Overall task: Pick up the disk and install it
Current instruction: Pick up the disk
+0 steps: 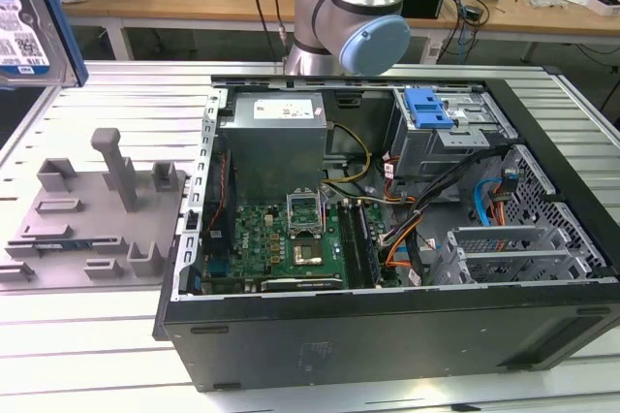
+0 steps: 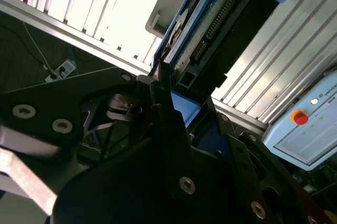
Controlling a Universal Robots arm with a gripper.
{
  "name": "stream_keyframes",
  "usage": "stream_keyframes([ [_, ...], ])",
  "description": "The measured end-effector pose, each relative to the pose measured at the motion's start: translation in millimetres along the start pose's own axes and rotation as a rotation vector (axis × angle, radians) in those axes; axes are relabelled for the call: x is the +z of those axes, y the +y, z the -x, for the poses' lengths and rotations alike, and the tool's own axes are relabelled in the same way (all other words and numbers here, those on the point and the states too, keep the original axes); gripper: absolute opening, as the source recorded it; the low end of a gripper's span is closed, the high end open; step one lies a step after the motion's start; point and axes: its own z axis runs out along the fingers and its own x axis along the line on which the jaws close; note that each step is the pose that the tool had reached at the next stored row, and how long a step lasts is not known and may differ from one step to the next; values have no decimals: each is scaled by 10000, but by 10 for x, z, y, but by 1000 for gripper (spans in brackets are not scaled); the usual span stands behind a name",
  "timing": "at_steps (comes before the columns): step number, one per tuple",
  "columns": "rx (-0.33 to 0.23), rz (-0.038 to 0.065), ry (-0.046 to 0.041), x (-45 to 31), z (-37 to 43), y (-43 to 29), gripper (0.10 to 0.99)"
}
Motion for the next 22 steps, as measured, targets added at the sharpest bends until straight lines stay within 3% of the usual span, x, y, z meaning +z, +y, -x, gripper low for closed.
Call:
stream_keyframes([
  [4, 0, 1, 1, -4, -13, -32, 365],
  [10, 0, 3, 0, -12, -248, -302, 365],
  [20, -316, -5, -1, -10, -344, -406, 365],
  [22, -346, -5, 0, -9, -408, -477, 365],
])
